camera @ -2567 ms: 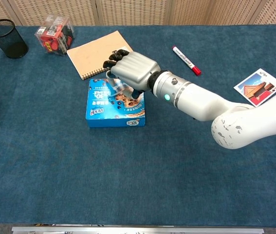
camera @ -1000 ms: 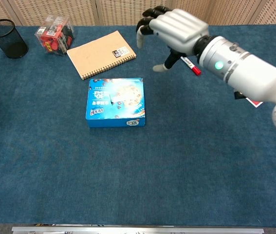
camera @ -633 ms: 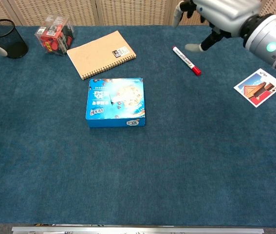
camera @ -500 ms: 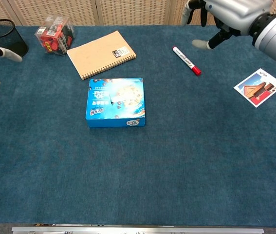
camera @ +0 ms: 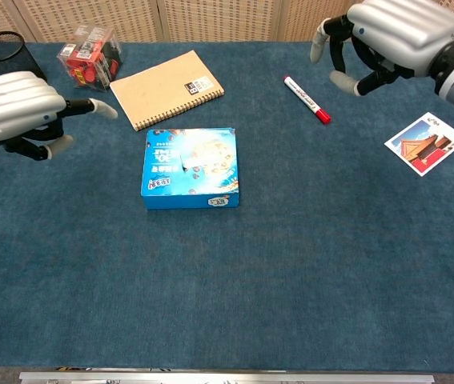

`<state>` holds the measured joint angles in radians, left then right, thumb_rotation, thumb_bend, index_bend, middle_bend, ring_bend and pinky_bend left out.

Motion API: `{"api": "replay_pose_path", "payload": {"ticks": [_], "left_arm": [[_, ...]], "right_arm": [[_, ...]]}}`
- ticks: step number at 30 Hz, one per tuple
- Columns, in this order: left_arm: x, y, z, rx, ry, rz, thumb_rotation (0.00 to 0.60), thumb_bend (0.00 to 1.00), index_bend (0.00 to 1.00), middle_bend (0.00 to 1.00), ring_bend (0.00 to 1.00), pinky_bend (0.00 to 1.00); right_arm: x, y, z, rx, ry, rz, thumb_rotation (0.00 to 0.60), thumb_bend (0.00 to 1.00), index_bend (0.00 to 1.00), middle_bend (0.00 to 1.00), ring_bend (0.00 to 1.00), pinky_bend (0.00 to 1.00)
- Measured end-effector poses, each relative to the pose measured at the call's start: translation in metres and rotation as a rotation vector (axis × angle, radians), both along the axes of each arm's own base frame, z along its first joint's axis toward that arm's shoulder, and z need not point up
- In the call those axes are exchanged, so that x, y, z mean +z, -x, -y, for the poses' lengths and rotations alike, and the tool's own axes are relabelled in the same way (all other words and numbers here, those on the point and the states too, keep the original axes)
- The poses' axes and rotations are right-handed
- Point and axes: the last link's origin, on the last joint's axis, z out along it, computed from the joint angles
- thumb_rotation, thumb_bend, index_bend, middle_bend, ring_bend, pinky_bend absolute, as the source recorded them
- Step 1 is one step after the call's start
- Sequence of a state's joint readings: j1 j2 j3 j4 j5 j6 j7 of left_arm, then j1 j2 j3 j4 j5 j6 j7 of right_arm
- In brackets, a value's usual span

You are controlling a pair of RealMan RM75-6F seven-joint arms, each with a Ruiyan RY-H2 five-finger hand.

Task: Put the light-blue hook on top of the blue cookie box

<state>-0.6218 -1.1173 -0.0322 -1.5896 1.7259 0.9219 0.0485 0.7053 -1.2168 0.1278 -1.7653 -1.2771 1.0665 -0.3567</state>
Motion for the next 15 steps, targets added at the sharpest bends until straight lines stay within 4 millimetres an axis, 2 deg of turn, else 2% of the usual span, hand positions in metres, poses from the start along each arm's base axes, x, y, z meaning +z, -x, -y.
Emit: {"api": "replay_pose_path", "payload": {"ticks": [9,15], "left_arm": [[-0.025,-0.021,-0.011,-0.089,0.073,-0.048,0.600,0.82,0.14,1.00,1.00,1.00],[-0.044,-0.037,-0.018,-0.131,0.113,-0.072,0.600,0.82,0.14,1.00,1.00,1.00]], "right_arm": [[-0.004,0.011,-0.007,-0.028,-0.015,-0.012,0.600,0.41,0.42,0.72,0.86,0.85],[-0.005,0.019,-0.011,-0.053,-0.018,-0.015,0.600,0.41,0.42,0.74,0.86,0.85]]}}
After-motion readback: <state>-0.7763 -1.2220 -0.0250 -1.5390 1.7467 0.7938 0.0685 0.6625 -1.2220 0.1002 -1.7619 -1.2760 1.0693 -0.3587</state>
